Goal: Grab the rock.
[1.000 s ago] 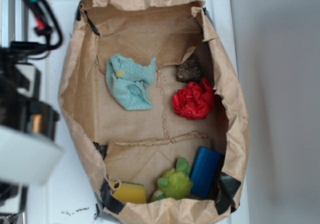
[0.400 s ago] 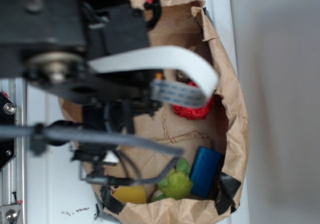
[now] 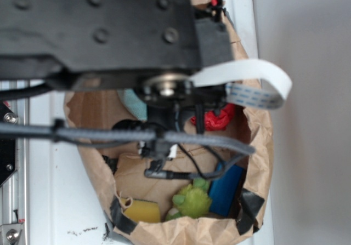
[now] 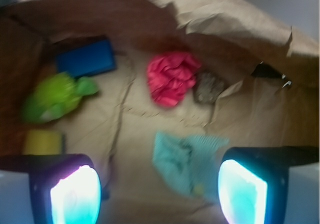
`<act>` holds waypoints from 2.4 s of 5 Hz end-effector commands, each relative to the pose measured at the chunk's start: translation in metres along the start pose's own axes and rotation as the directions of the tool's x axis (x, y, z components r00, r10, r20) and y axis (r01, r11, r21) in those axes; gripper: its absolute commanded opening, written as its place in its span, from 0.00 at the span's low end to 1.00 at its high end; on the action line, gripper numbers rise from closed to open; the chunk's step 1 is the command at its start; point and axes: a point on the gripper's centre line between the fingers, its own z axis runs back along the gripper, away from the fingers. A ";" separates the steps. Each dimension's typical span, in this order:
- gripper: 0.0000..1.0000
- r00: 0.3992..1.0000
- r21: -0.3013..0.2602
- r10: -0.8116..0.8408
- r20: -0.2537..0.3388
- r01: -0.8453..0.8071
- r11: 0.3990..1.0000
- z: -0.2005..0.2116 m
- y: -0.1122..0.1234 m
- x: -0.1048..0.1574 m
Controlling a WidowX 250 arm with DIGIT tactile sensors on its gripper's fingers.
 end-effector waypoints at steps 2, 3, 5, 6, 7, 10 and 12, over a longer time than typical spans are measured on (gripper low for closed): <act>1.00 0.999 0.056 0.019 0.038 -0.021 0.998 -0.017 -0.002 0.016; 1.00 0.997 0.050 -0.070 0.015 0.070 0.996 -0.030 -0.007 0.012; 1.00 0.959 0.019 -0.280 -0.050 0.281 0.959 -0.054 -0.018 -0.007; 1.00 0.959 0.019 -0.280 -0.050 0.281 0.959 -0.054 -0.018 -0.007; 1.00 0.959 0.019 -0.280 -0.050 0.281 0.959 -0.054 -0.018 -0.007; 1.00 0.956 -0.045 -0.294 -0.010 0.293 0.955 -0.064 -0.004 0.014; 1.00 0.939 -0.088 -0.342 0.028 0.343 0.935 -0.065 0.015 0.028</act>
